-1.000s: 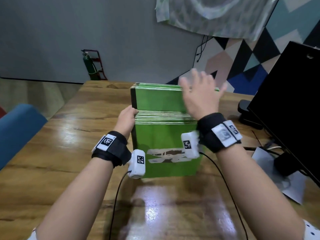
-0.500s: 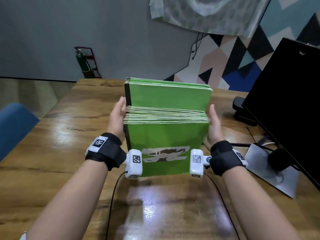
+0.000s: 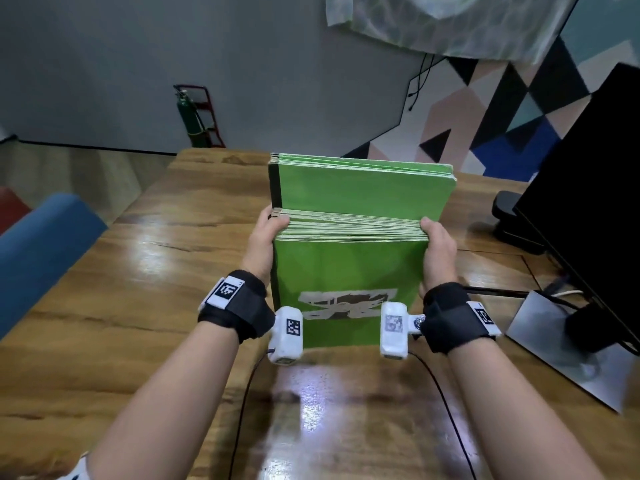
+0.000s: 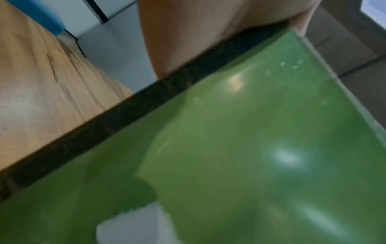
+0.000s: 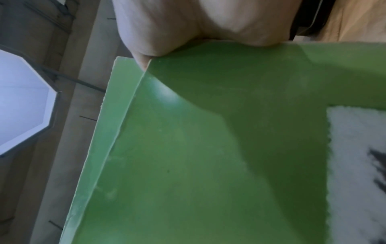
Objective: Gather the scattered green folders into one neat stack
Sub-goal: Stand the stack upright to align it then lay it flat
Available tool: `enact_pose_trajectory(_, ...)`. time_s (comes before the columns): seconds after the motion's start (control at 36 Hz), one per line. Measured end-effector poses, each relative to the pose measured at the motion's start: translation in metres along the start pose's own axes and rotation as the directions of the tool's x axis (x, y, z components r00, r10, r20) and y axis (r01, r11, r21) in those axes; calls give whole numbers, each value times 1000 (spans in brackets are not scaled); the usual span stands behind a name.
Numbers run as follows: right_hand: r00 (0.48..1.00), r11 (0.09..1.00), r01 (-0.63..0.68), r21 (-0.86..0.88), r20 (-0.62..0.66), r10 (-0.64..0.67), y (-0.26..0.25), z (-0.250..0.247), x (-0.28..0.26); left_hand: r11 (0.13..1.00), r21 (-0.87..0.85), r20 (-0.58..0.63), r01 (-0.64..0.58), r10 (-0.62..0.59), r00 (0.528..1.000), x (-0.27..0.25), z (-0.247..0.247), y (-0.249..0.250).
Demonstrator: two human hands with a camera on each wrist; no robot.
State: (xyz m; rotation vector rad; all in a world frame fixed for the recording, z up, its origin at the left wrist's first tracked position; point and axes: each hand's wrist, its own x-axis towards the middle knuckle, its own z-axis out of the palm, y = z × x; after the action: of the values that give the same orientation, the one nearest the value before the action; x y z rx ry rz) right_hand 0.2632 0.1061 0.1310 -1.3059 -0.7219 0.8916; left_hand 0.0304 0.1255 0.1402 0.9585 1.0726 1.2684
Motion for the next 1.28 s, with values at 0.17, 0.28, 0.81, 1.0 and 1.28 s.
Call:
enact_pose_trajectory(0.17, 1000, 1000, 11, -21, -27, -12, -5, 3, -1, 999, -14, 38, 29, -29, 999, 5, -3, 1)
enact_pose_trajectory(0.28, 1000, 1000, 22, -2, -11, -22, -4, 1, 0, 998, -25, 21, 57, -56, 998, 4, -5, 1)
enact_pose_trajectory(0.81, 1000, 999, -5, -34, -14, 5, 4, -2, -6, 990, -132, 40, -40, 46, 998, -6, -4, -9)
enact_pose_trajectory(1.0, 999, 1000, 21, -12, 35, -20, 7, -7, -7, 998, -19, 2, -67, 68, 998, -5, -3, -12)
enact_pose_trajectory(1.28, 970, 963, 233, -137, 99, -220, -1, -7, -10, 996, 58, -35, -62, 64, 997, 0, -5, -11)
